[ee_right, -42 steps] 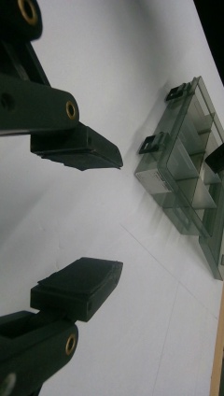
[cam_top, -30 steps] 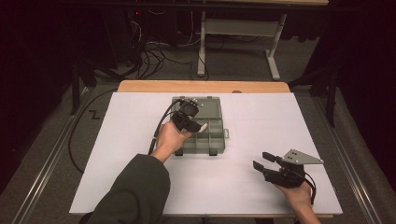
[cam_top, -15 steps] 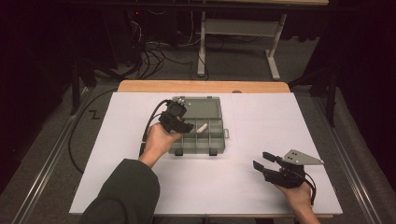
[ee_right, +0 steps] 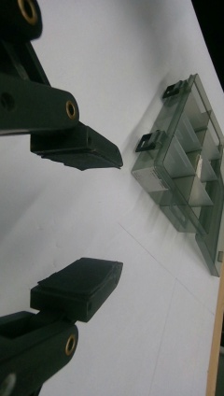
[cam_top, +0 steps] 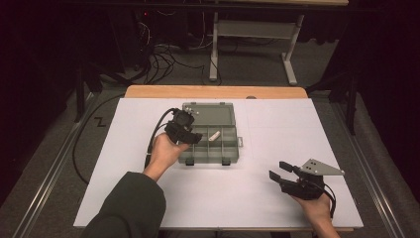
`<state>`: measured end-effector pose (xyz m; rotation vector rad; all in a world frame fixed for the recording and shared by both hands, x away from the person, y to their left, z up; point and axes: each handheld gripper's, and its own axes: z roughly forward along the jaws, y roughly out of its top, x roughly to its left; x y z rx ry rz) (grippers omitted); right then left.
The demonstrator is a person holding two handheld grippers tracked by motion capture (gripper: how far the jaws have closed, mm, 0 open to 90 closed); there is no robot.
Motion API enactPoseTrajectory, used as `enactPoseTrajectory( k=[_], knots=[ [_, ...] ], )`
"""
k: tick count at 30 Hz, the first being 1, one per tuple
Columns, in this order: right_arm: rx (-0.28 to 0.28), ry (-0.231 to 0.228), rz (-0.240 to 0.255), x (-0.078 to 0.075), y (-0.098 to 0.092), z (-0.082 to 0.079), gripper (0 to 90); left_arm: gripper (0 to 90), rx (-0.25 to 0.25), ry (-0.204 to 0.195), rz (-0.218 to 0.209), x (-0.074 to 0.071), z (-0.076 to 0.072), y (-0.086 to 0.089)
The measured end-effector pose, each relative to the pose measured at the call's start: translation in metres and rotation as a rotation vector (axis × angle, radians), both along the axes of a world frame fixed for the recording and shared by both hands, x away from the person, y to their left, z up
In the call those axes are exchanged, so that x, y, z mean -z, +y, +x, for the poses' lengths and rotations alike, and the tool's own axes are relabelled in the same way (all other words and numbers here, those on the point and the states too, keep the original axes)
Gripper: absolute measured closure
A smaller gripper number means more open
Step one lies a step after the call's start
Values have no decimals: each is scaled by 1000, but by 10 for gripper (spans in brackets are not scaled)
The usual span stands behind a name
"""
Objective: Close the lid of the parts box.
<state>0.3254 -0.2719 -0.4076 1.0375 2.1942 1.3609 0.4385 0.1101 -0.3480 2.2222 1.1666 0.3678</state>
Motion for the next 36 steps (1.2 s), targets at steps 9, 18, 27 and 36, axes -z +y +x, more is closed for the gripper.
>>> enactPoseTrajectory(
  k=[9,18,27,36],
  knots=[
    [2,-18,1,0,1,-1,452,504,-16,-6,-7,2,-5,10],
    [15,-35,0,0,-1,-5,442,501,-32,-33,-29,-1,-10,22],
    [30,-31,-3,-1,2,-5,437,493,-49,-43,-35,3,-14,35],
    [13,-43,26,-6,5,-2,437,485,-77,-43,-32,5,-13,44]
  ],
)
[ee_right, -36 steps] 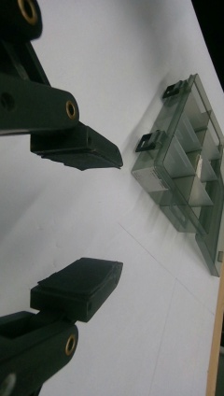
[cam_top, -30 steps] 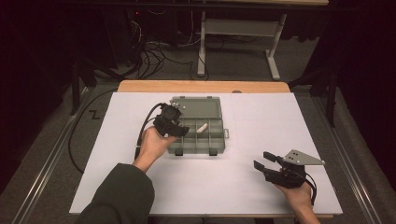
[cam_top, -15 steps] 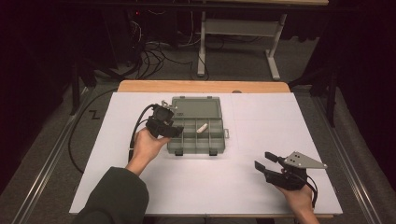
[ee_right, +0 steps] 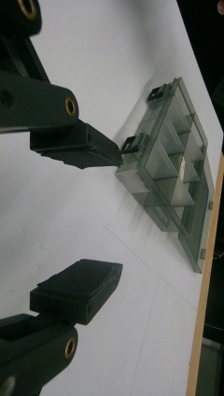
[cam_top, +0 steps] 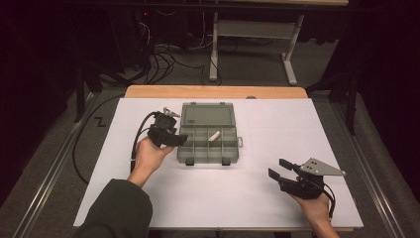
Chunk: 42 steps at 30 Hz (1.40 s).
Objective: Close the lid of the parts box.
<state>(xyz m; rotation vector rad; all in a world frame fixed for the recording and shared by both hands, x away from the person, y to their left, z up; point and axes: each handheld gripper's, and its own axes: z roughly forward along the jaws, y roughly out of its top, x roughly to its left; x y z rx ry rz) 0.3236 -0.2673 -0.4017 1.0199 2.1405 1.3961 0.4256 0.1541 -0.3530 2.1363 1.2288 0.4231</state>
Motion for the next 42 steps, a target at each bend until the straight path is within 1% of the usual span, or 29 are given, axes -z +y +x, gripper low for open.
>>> enactPoseTrajectory(
  k=[4,8,10,12,15,21,24,31,36,42],
  knots=[
    [-4,-4,2,-2,2,1,436,484,-8,-4,7,0,1,3],
    [0,2,6,-5,5,3,434,481,-19,1,4,2,3,7],
    [-2,27,5,-6,7,5,449,478,-28,-2,4,3,5,9],
    [-4,42,-3,-7,10,6,455,473,-32,0,6,4,7,10],
    [-4,53,-19,-7,14,8,464,465,-36,3,6,6,9,11],
    [-6,77,-28,-9,20,12,474,454,-37,6,-2,9,13,14],
    [-2,82,-41,-10,24,15,477,454,-40,4,-2,9,14,14],
    [0,103,-42,-9,32,24,496,446,-45,8,-7,12,19,13],
    [-4,138,-38,-10,36,29,518,431,-47,8,-5,14,22,12],
    [-13,176,-55,-10,43,37,561,411,-44,6,-12,15,25,11]
  ],
)
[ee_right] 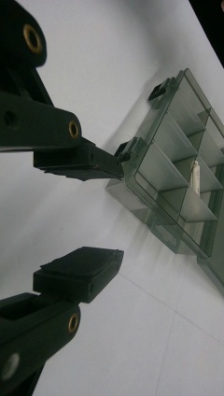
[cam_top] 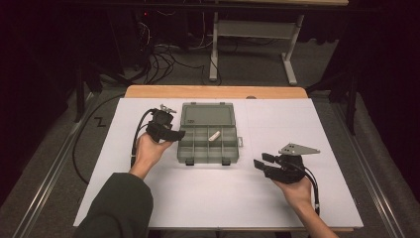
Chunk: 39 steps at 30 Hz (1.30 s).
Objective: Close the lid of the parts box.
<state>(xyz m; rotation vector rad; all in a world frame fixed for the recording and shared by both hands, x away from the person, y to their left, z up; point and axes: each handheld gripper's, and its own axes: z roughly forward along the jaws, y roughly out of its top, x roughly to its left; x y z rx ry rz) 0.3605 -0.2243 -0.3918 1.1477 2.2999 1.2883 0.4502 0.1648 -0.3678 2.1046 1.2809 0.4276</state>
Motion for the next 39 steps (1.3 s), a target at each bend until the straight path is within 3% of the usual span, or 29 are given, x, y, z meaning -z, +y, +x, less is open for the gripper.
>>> enactPoseTrajectory(
  k=[19,29,39],
  knots=[
    [13,82,-67,0,27,26,606,388,10,7,-3,1,8,-5],
    [2,105,-71,-3,36,37,633,386,10,10,12,0,13,-8],
    [-8,151,-93,-5,44,49,638,386,6,14,-2,2,17,-9]
  ],
)
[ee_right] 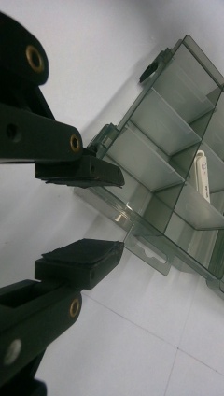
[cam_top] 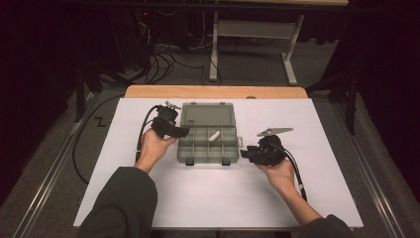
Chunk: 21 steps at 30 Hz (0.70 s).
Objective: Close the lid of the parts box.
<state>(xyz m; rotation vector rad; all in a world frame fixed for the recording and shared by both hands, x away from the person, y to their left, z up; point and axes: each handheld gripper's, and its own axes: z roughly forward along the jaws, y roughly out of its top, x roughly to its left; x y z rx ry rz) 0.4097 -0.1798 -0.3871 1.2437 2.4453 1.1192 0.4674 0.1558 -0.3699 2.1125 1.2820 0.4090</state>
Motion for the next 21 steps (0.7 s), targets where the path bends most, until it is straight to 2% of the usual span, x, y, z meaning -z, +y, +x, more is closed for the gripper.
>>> enactPoseTrajectory(
  k=[3,7,10,21],
  knots=[
    [-2,7,-3,-1,2,2,645,386,-7,-1,-7,1,2,1],
    [6,-7,1,-5,5,5,662,389,-12,2,-18,2,4,3],
    [19,-7,-15,-7,8,9,660,390,-23,10,-35,3,7,5],
    [36,43,-39,-5,18,30,680,391,-24,11,-31,4,7,4]
  ],
)
